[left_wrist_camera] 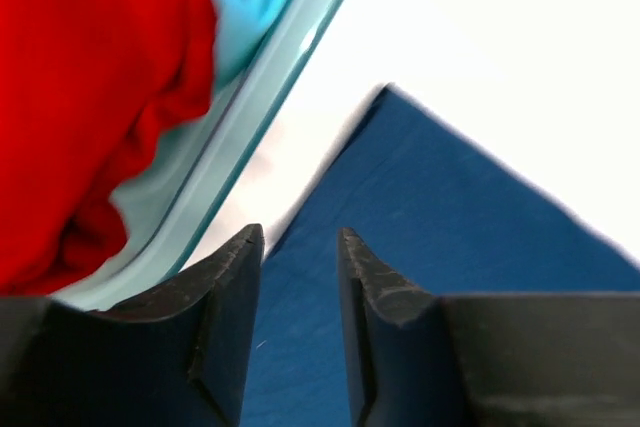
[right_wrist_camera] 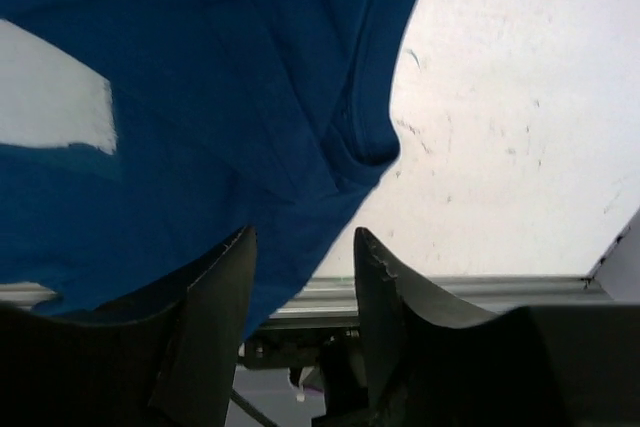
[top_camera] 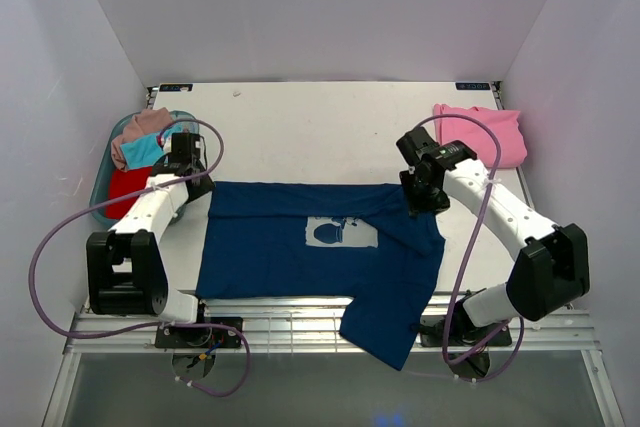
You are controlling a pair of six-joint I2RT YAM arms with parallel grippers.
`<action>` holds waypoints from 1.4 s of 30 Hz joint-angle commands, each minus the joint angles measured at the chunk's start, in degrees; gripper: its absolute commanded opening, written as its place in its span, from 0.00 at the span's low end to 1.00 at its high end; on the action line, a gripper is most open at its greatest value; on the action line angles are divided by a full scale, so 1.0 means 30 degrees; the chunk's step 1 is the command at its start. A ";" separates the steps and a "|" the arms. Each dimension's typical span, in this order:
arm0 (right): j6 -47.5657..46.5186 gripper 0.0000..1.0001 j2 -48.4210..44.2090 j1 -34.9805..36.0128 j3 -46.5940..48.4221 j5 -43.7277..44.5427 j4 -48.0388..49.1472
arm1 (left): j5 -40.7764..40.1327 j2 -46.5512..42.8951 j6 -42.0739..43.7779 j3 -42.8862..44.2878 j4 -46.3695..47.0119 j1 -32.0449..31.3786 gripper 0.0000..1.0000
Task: Fold and stack the t-shirts
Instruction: Fold the tshirt
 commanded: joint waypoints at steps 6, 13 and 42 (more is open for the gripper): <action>-0.2049 0.41 0.2232 0.0075 -0.1091 -0.1030 0.7775 | 0.1988 0.3451 -0.0565 0.2599 0.2317 -0.0575 0.37; -0.3016 0.38 0.4460 0.0075 -0.1297 -0.1440 1.0623 | 0.2662 0.5652 -0.0770 0.4298 0.2877 -0.0723 0.27; -0.1759 0.11 0.2530 0.0981 -0.1002 -0.2346 0.6554 | 0.2926 0.6944 -0.0712 0.4506 0.2966 -0.0840 0.22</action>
